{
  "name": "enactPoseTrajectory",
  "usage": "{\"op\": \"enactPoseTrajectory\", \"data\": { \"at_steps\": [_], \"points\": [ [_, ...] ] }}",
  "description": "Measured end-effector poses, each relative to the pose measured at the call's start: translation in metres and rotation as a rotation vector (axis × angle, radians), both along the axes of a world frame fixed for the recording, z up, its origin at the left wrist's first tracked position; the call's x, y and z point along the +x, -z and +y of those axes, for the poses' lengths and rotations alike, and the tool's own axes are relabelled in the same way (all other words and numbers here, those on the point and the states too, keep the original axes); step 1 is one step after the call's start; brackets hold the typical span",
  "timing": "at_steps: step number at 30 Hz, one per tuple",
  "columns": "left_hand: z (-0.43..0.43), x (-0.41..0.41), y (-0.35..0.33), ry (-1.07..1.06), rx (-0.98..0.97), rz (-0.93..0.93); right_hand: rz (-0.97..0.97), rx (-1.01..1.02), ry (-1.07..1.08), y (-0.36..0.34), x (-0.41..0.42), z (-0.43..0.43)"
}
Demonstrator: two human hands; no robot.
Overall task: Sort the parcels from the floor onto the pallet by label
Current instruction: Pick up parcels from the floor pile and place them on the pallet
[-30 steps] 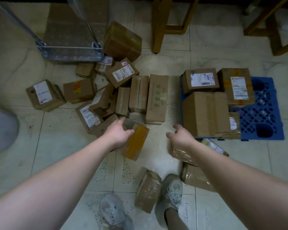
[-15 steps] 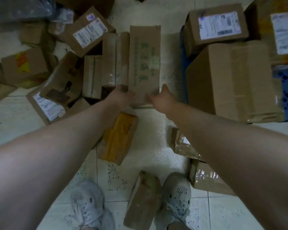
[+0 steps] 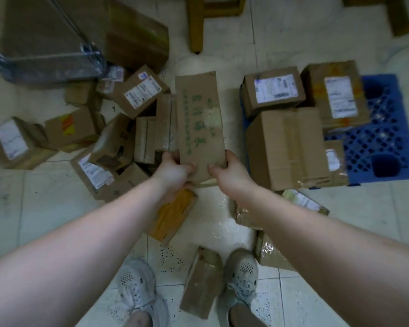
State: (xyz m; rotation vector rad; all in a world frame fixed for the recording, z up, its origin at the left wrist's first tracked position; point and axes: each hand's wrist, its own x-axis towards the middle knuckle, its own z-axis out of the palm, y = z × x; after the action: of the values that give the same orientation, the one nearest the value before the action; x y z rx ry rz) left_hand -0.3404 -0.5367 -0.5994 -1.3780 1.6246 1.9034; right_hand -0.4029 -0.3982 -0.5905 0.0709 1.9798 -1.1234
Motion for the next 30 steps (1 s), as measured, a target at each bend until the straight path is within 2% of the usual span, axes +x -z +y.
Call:
{"op": "enactPoseTrajectory", "data": {
  "at_steps": [4,7,12,15,20,23,26,30],
  "points": [
    [-0.004,0.005,-0.108,-0.013,0.018,0.086,0.156,0.002,-0.087,-0.112,0.000,0.002],
    [-0.011,0.010,-0.199,-0.007,-0.071,0.145,0.217,-0.043,-0.114,-0.201,0.006,0.002],
    [-0.019,0.031,-0.335,-0.064,-0.188,0.272,0.187,-0.129,-0.025,-0.334,0.033,-0.007],
    [-0.025,0.055,-0.399,-0.039,-0.220,0.377,0.249,-0.190,0.040,-0.400,0.056,-0.015],
    [-0.027,0.104,-0.485,0.055,-0.173,0.516,0.458,-0.187,0.112,-0.475,0.110,-0.013],
    [-0.022,0.127,-0.528,0.073,-0.198,0.584,0.512,-0.235,0.173,-0.505,0.143,-0.005],
    [-0.019,0.142,-0.569,0.042,-0.270,0.643,0.533,-0.302,0.192,-0.533,0.168,0.002],
    [-0.019,0.148,-0.632,0.014,-0.460,0.779,0.564,-0.397,0.148,-0.568,0.182,0.017]
  ]
}}
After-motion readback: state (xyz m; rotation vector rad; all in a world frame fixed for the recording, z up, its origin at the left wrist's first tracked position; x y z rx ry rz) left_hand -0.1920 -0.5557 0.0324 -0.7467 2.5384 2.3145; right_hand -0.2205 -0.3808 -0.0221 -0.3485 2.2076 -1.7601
